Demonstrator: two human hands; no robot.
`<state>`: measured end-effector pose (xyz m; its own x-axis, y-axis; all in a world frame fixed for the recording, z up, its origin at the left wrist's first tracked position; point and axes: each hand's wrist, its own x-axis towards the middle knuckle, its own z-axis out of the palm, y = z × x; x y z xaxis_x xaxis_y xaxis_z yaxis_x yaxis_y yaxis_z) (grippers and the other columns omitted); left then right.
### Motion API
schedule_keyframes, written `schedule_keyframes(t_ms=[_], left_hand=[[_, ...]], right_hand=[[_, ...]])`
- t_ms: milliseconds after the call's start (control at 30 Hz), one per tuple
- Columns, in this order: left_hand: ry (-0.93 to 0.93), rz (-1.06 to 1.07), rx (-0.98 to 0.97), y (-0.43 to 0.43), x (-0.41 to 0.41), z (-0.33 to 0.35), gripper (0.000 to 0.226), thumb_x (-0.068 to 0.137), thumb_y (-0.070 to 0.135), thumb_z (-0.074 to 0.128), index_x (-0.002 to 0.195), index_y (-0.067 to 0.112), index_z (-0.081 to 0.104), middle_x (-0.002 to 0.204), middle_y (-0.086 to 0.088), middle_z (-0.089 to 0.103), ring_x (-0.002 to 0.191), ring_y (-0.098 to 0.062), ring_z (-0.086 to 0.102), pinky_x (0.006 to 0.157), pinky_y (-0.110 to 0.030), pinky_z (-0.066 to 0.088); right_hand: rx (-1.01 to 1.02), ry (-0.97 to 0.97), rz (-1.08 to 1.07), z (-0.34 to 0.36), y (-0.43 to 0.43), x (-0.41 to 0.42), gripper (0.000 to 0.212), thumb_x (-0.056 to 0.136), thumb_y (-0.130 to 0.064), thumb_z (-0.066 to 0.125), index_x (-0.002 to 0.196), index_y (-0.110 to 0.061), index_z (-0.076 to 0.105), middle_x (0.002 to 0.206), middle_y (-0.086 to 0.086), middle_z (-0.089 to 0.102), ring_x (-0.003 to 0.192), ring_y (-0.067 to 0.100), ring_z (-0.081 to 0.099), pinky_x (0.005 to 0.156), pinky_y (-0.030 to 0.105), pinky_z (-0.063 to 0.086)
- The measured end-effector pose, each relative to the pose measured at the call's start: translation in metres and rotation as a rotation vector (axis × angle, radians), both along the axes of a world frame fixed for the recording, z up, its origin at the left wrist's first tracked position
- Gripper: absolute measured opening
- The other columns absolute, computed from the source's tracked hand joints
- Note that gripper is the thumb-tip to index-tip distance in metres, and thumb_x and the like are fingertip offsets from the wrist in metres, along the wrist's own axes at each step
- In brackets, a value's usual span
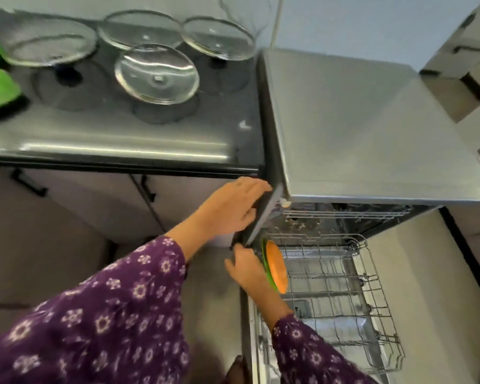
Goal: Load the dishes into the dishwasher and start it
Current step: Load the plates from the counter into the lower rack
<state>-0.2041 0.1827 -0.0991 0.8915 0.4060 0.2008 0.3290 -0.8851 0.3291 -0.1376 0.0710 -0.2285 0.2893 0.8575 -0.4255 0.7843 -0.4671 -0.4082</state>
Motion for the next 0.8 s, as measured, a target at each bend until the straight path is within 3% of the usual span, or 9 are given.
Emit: schedule_keyframes(t_ms=[133, 300, 533, 667, 800], left_hand=[[0.039, 0.202, 0.076, 0.02, -0.123, 0.028, 0.05, 0.074, 0.006, 0.061, 0.124, 0.003, 0.056, 0.122, -0.011, 0.059, 0.114, -0.029, 0.055, 0.098, -0.039, 0.045], [0.013, 0.519, 0.112, 0.034, -0.284, 0.059, 0.046, 0.071, 0.006, 0.068, 0.116, 0.003, 0.059, 0.114, -0.012, 0.062, 0.106, -0.03, 0.059, 0.093, -0.038, 0.048], [0.118, 0.831, 0.039, 0.033, -0.469, 0.049, 0.047, 0.075, 0.01, 0.065, 0.121, 0.003, 0.056, 0.122, -0.013, 0.057, 0.116, -0.029, 0.053, 0.101, -0.033, 0.039], [0.078, 0.913, -0.022, 0.042, -0.525, 0.031, 0.047, 0.08, 0.022, 0.064, 0.123, 0.006, 0.053, 0.127, -0.01, 0.054, 0.12, -0.026, 0.049, 0.104, -0.033, 0.039], [0.024, 0.958, -0.03, 0.07, -0.548, 0.019, 0.051, 0.085, 0.033, 0.063, 0.127, 0.007, 0.05, 0.131, -0.01, 0.052, 0.124, -0.025, 0.046, 0.105, -0.032, 0.037]], right_hand=[[0.127, 0.05, 0.12, 0.063, 0.047, -0.067, 0.031, 0.093, -0.03, 0.052, 0.111, -0.005, 0.056, 0.11, 0.015, 0.063, 0.105, 0.033, 0.058, 0.084, 0.038, 0.045], [0.271, 0.155, 0.195, 0.12, 0.114, -0.172, 0.021, 0.086, -0.028, 0.06, 0.099, -0.012, 0.064, 0.098, 0.01, 0.069, 0.095, 0.029, 0.063, 0.084, 0.038, 0.051], [0.421, 0.28, 0.405, 0.161, 0.191, -0.334, 0.02, 0.083, -0.033, 0.062, 0.095, -0.017, 0.067, 0.077, -0.007, 0.062, 0.078, 0.011, 0.061, 0.069, 0.021, 0.042], [0.393, 0.411, 0.405, 0.158, 0.231, -0.418, 0.025, 0.083, -0.032, 0.061, 0.098, -0.011, 0.064, 0.078, 0.002, 0.067, 0.078, 0.019, 0.066, 0.072, 0.036, 0.055], [0.332, 0.529, 0.188, 0.152, 0.278, -0.474, 0.031, 0.087, -0.032, 0.058, 0.097, -0.002, 0.056, 0.07, 0.008, 0.066, 0.066, 0.022, 0.07, 0.074, 0.039, 0.057]])
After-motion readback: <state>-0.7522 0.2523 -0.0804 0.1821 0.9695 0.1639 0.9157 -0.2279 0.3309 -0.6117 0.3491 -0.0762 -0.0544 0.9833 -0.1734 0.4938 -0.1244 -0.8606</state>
